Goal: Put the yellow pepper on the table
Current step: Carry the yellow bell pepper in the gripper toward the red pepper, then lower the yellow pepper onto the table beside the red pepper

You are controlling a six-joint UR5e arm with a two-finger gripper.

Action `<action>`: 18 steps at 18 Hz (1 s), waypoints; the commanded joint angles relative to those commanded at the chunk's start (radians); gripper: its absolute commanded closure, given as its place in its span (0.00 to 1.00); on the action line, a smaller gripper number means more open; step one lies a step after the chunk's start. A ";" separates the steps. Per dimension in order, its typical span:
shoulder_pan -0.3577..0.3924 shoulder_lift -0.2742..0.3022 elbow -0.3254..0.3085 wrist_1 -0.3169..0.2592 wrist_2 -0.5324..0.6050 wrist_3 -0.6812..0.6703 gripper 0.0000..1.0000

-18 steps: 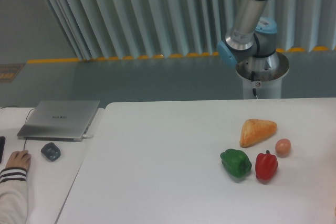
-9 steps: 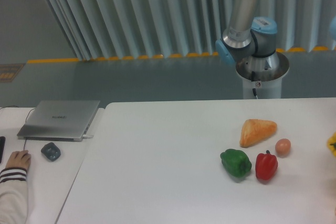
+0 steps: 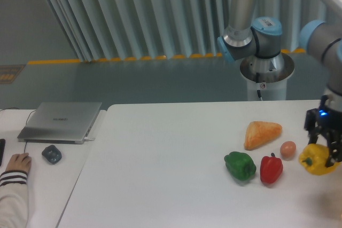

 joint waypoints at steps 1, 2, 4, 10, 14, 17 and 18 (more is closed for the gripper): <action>-0.012 -0.006 0.000 0.014 0.003 -0.028 0.56; -0.020 -0.012 -0.002 0.018 0.009 -0.036 0.56; -0.028 -0.017 -0.008 0.020 0.028 -0.049 0.56; -0.078 -0.043 -0.076 0.061 0.101 -0.118 0.56; -0.080 -0.057 -0.100 0.077 0.100 -0.118 0.56; -0.078 -0.065 -0.100 0.077 0.098 -0.122 0.56; -0.078 -0.063 -0.098 0.077 0.098 -0.122 0.56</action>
